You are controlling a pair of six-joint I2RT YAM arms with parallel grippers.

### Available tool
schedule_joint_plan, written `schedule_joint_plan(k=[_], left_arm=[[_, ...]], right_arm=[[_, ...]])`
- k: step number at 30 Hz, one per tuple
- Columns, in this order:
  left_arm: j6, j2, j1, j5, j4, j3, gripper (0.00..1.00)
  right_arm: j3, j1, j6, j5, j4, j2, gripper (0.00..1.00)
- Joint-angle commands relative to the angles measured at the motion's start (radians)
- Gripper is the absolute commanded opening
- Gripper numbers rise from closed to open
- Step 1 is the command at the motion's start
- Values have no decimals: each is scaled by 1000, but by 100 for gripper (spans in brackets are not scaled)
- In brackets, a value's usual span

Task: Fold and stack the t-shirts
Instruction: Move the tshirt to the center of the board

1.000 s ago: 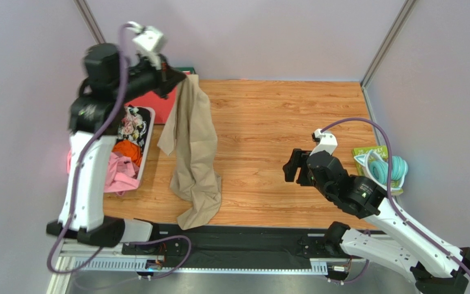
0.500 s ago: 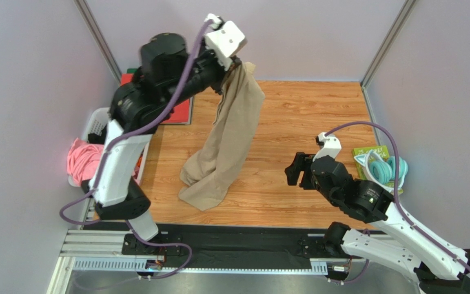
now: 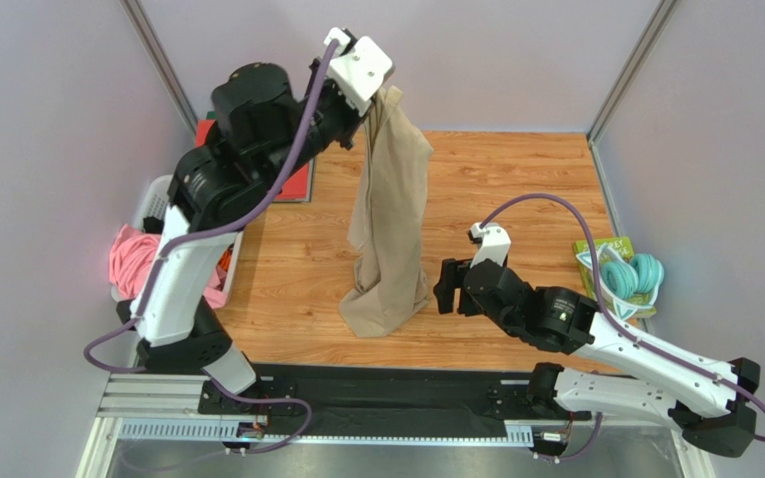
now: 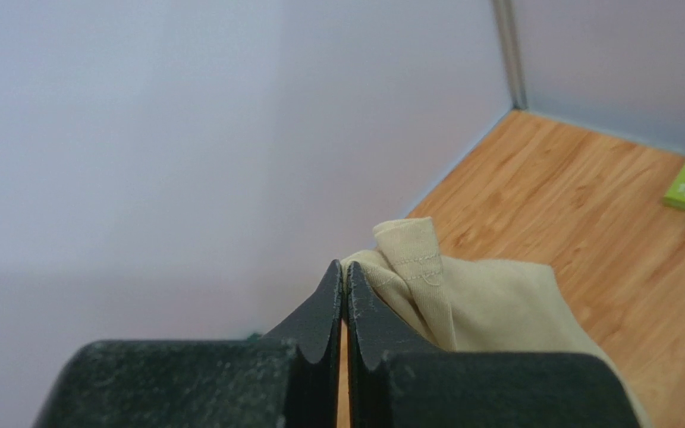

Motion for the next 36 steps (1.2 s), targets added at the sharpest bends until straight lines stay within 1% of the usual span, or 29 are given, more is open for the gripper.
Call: schedule_joint_plan(k=[1,2,3,4,5,6,9,12,13,15,17,18,20,22,25,29,30,33,36], left_arm=[[-70,-9,213,-44,23,-10,0],[-88,-37,257,-18,27,-48,0],[-105,-55,340,-10,38,-94,0],[-122,-71,377,-4,68,-183,0],[-131,-104,415,7,90,-226,0],[-142,-115,487,20,102,-259,0],[-157,-123,558,60,70,-282,0],[-148,-158,558,99,72,-329,0],[-151,-169,558,109,78,-352,0],[-154,-181,558,111,76,-359,0],[-150,-189,558,111,76,-372,0],[-147,-195,558,114,72,-389,0],[-142,-212,558,117,75,-406,0],[-137,-232,558,114,79,-432,0],[-134,-258,558,116,87,-472,0],[-140,-287,558,123,101,-529,0],[-145,-296,558,123,104,-550,0],[-150,-313,558,126,113,-584,0],[-153,-321,558,125,119,-606,0]], right_arm=[[25,21,17,34,67,1,78],[22,22,11,23,72,-3,78],[14,22,9,16,85,-8,78],[10,22,6,8,93,-9,79],[4,22,-1,-12,101,-8,80],[-6,24,-8,-24,110,-6,80],[-15,24,-15,-78,142,36,80],[-21,53,-15,-135,199,130,81],[-13,64,-15,-141,211,203,82],[14,108,-20,-149,225,283,83],[74,131,-34,-142,221,407,84],[89,141,-34,-145,218,441,84],[117,142,-46,-179,252,498,84],[125,141,-61,-210,286,518,84],[152,139,-90,-225,326,575,84],[268,139,-136,-277,333,690,84],[293,141,-143,-283,331,742,84],[374,141,-170,-316,328,819,83],[434,138,-198,-326,326,862,82]])
